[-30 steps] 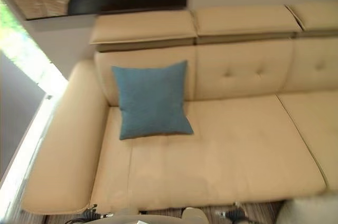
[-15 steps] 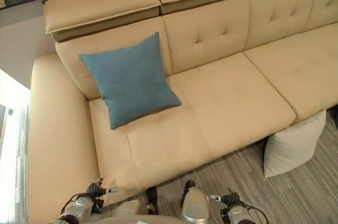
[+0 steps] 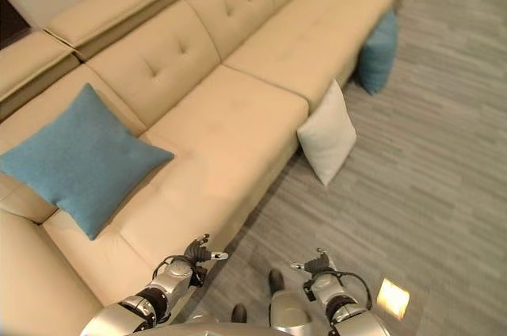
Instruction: Pick up all the scattered cushions and arrange them neatly on the sofa.
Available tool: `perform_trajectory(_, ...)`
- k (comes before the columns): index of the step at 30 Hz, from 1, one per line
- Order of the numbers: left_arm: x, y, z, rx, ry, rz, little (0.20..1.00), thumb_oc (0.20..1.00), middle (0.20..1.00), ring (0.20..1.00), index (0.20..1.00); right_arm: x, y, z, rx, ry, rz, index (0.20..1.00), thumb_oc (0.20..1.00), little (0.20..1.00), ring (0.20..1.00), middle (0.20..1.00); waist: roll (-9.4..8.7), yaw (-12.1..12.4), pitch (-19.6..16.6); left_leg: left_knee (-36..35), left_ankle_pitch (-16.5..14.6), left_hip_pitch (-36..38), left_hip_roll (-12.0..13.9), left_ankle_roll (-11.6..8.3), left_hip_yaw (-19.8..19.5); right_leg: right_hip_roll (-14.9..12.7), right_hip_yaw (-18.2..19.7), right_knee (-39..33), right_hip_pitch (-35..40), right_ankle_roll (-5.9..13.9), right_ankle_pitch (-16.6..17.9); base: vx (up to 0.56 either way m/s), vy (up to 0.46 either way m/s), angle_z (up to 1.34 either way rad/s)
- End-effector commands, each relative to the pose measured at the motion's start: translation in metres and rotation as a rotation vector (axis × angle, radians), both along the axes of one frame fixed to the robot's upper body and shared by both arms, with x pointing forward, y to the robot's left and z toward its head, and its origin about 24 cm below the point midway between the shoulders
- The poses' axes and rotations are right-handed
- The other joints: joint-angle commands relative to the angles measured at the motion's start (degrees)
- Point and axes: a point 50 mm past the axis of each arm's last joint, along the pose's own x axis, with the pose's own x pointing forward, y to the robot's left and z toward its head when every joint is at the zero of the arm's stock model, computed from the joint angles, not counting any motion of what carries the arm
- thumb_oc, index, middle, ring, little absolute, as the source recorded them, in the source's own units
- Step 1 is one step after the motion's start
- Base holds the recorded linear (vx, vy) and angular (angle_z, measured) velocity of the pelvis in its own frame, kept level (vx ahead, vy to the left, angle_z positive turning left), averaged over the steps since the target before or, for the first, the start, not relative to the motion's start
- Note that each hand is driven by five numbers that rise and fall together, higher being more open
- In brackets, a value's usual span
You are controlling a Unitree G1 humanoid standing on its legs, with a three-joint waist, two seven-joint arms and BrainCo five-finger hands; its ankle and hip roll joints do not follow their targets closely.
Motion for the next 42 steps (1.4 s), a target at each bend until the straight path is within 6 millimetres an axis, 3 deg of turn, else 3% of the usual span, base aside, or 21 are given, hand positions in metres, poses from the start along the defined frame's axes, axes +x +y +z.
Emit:
perform_trajectory(1, -0.025, 0.043, -0.011, 0.109, 0.051, 0.11, 1.0, 1.0, 1.0, 1.0, 1.0, 0.014, 0.021, 0.005, -0.029, -0.051, 0.114, 1.0, 1.0, 1.0, 1.0, 1.0, -1.28, 6.4, 1.1, 2.5, -5.7, -0.6, 1.1, -3.06, 4.8, -6.1, -11.8, 1.5, 1.1, 3.2, -1.2, -0.55, 0.178, -2.13)
perform_trajectory(2, -0.053, 0.033, -0.02, 0.1, 0.069, 0.07, 1.0, 1.0, 1.0, 1.0, 1.0, 0.01, 0.02, 0.004, -0.043, -0.06, 0.086, 1.0, 1.0, 1.0, 1.0, 1.0, -0.76, 8.4, 1.7, 2.7, -4.7, -1.4, 1.1, -2.79, 5.0, -6.8, -15.8, 4.0, 2.3, 1.96, -3.0, -0.27, 0.053, -1.58)
perform_trajectory(3, -0.067, 0.037, -0.026, 0.123, 0.131, 0.044, 1.0, 1.0, 1.0, 1.0, 1.0, 0.009, 0.022, 0.004, -0.033, -0.055, 0.095, 1.0, 1.0, 1.0, 1.0, 1.0, -0.59, 9.2, 1.7, 2.2, -4.1, -1.6, 1.4, -2.58, 5.3, -6.5, -16.9, 6.3, 2.7, 1.23, -4.2, -0.21, 0.035, -1.44)
perform_trajectory(4, -0.059, 0.043, -0.024, 0.158, 0.14, 0.039, 1.0, 1.0, 1.0, 1.0, 1.0, 0.007, 0.032, 0.002, -0.008, -0.056, 0.128, 1.0, 1.0, 1.0, 1.0, 1.0, -0.22, 9.0, 1.2, 1.2, -3.4, -1.5, 2.0, -2.36, 6.1, -5.9, -17.2, 8.0, 3.6, 1.01, -5.7, -0.13, 0.009, -0.36)
perform_trajectory(5, -0.048, 0.038, -0.021, 0.144, 0.105, 0.048, 1.0, 1.0, 1.0, 1.0, 1.0, 0.012, 0.047, 0.005, 0.028, -0.081, 0.142, 1.0, 1.0, 1.0, 1.0, 1.0, -0.04, 9.1, 0.7, 0.7, -2.9, -1.7, 2.4, -2.24, 7.3, -5.5, -18.0, 8.7, 5.1, 0.8, -7.3, -0.17, -0.026, 0.1)
perform_trajectory(7, -0.049, 0.034, -0.021, 0.134, 0.114, 0.067, 1.0, 1.0, 1.0, 1.0, 1.0, 0.012, 0.051, 0.005, -0.007, -0.075, 0.181, 1.0, 1.0, 1.0, 1.0, 1.0, 0.22, 11.5, -1.1, 0.6, -2.1, -3.4, 3.3, -2.61, 11.6, -6.2, -22.9, 7.1, 10.2, 1.17, -9.6, -0.17, -0.064, -0.31)
perform_trajectory(8, -0.047, 0.029, -0.021, 0.107, 0.11, 0.095, 1.0, 1.0, 1.0, 1.0, 1.0, 0.012, 0.05, 0.005, -0.025, -0.079, 0.184, 1.0, 1.0, 1.0, 1.0, 1.0, 0.45, 12.3, -1.6, 1.0, -1.8, -3.8, 3.7, -3.24, 13.6, -5.8, -22.6, 2.6, 12.7, 1.7, -9.5, -0.09, -0.051, -1.27)
perform_trajectory(12, -0.043, 0.02, -0.019, 0.074, 0.092, 0.109, 1.0, 1.0, 1.0, 1.0, 1.0, 0.011, 0.05, 0.005, -0.05, -0.08, 0.198, 1.0, 1.0, 1.0, 1.0, 1.0, 1.57, 12.2, -1.8, 3.2, -1.7, -4.6, 4.8, -4.07, 14.2, -4.4, -20.0, -2.4, 13.6, 1.59, -8.3, 0.0, -0.088, -1.26)
perform_trajectory(13, -0.044, 0.025, -0.019, 0.059, 0.09, 0.116, 1.0, 1.0, 1.0, 1.0, 1.0, 0.012, 0.01, 0.006, -0.114, -0.061, 0.164, 1.0, 1.0, 1.0, 1.0, 1.0, 1.82, 11.3, -1.4, 3.9, -2.0, -3.9, 5.1, -4.6, 14.2, -3.6, -19.3, -4.3, 14.9, 1.33, -7.8, 0.04, -0.124, -0.47)
perform_trajectory(15, -0.043, 0.03, -0.018, 0.045, 0.071, 0.134, 1.0, 1.0, 1.0, 1.0, 1.0, 0.005, -0.009, 0.005, -0.125, -0.057, 0.112, 1.0, 1.0, 1.0, 1.0, 1.0, 1.76, 10.2, -1.0, 5.1, -2.4, -4.1, 5.3, -4.94, 14.3, -3.1, -18.5, -5.8, 15.5, 1.2, -7.5, 0.01, -0.084, -0.14)
perform_trajectory(17, -0.044, 0.031, -0.018, 0.033, 0.076, 0.142, 1.0, 1.0, 1.0, 1.0, 1.0, -0.009, -0.015, -0.001, -0.133, -0.008, 0.098, 1.0, 1.0, 1.0, 1.0, 1.0, 1.47, 10.0, -0.1, 6.8, -2.6, -5.0, 4.4, -5.5, 11.4, -2.6, -16.7, -6.0, 15.1, 0.74, -7.2, -0.02, -0.048, -0.32)
perform_trajectory(18, -0.042, 0.03, -0.017, 0.015, 0.068, 0.152, 1.0, 1.0, 1.0, 1.0, 1.0, -0.019, -0.022, -0.004, -0.15, 0.027, 0.071, 1.0, 1.0, 1.0, 1.0, 1.0, 0.96, 10.4, 0.1, 7.0, -2.8, -6.2, 2.4, -6.07, 6.4, -2.2, -15.6, -6.0, 14.5, 0.51, -7.0, 0.04, -0.073, -0.58)
perform_trajectory(19, -0.043, 0.031, -0.018, 0.012, 0.073, 0.15, 1.0, 1.0, 1.0, 1.0, 1.0, -0.029, -0.028, -0.007, -0.158, 0.054, 0.046, 1.0, 1.0, 1.0, 1.0, 1.0, 0.69, 10.0, -0.3, 5.5, -3.1, -5.7, 1.8, -5.67, 5.1, -1.6, -15.0, -6.2, 14.6, 0.57, -7.0, 0.12, -0.059, -0.56)
perform_trajectory(22, -0.045, 0.031, -0.019, 0.019, 0.089, 0.114, 1.0, 1.0, 1.0, 1.0, 1.0, -0.044, -0.033, -0.011, -0.155, 0.09, 0.009, 1.0, 1.0, 1.0, 1.0, 1.0, 0.19, 8.9, -1.4, 3.0, -3.3, -3.0, 2.6, -5.06, 6.4, -1.1, -13.9, -6.8, 15.3, 0.66, -6.6, 0.13, 0.004, -0.33)
perform_trajectory(23, -0.066, 0.019, -0.025, -0.007, 0.125, 0.073, 1.0, 1.0, 1.0, 1.0, 1.0, -0.046, -0.037, -0.011, -0.157, 0.088, -0.037, 1.0, 1.0, 1.0, 1.0, 1.0, -0.04, 9.8, -1.1, 2.8, -3.3, -2.7, 2.5, -4.96, 6.1, -1.2, -14.2, -6.8, 15.5, 0.66, -6.4, 0.11, 0.003, -0.1)
perform_trajectory(24, -0.076, 0.019, -0.029, 0.015, 0.152, 0.053, 1.0, 1.0, 1.0, 1.0, 1.0, -0.047, -0.041, -0.011, -0.158, 0.084, -0.056, 1.0, 1.0, 1.0, 1.0, 1.0, -0.38, 10.2, -0.8, 2.6, -3.3, -2.5, 2.5, -4.89, 5.9, -1.1, -14.2, -6.8, 15.4, 0.68, -6.3, 0.03, -0.028, -0.13)
perform_trajectory(30, -0.071, 0.031, -0.027, 0.067, 0.137, -0.002, 1.0, 1.0, 1.0, 1.0, 1.0, -0.052, -0.043, -0.012, -0.125, 0.087, -0.062, 1.0, 1.0, 1.0, 1.0, 1.0, -1.84, 10.3, -0.3, 0.7, -4.0, -0.9, 2.9, -4.15, 7.7, -0.6, -12.6, -6.2, 15.4, 1.15, -6.7, 0.05, -0.001, -0.06)
perform_trajectory(33, -0.058, 0.037, -0.021, 0.072, 0.082, -0.002, 1.0, 1.0, 1.0, 1.0, 1.0, -0.047, -0.044, -0.01, -0.125, 0.078, -0.044, 1.0, 1.0, 1.0, 1.0, 1.0, -1.53, 10.8, 0.7, 1.3, -5.1, -1.3, 3.5, -2.95, 9.4, -2.0, -13.4, 3.3, 10.0, 2.01, -7.9, -0.02, 0.056, -0.43)
perform_trajectory(37, -0.054, 0.043, -0.019, 0.073, 0.079, -0.013, 1.0, 1.0, 1.0, 1.0, 1.0, -0.039, -0.04, -0.009, -0.102, 0.07, -0.021, 1.0, 1.0, 1.0, 1.0, 1.0, -0.65, 9.0, 2.6, 1.6, -6.1, 0.1, 4.6, -1.74, 10.4, -3.5, -14.2, 17.1, 2.0, 5.07, -7.0, 0.05, 0.054, -0.61)
perform_trajectory(40, -0.055, 0.047, -0.02, 0.074, 0.086, -0.005, 1.0, 1.0, 1.0, 1.0, 1.0, -0.042, -0.042, -0.009, -0.111, 0.085, -0.009, 1.0, 1.0, 1.0, 1.0, 1.0, -0.67, 7.8, 2.7, -0.3, -7.8, 4.2, 4.8, -2.0, 12.5, -7.2, -19.5, 10.9, 0.4, 3.3, -4.9, 0.22, -0.088, -0.29)
perform_trajectory(42, -0.053, 0.051, -0.019, 0.08, 0.081, -0.005, 1.0, 1.0, 1.0, 1.0, 1.0, -0.042, -0.047, -0.009, -0.108, 0.091, -0.015, 1.0, 1.0, 1.0, 1.0, 1.0, -0.69, 6.9, 3.1, -0.7, -9.3, 6.9, 5.1, -2.87, 13.1, -8.7, -20.4, 4.5, -2.2, 3.68, -1.8, 0.4, -0.252, -0.53)
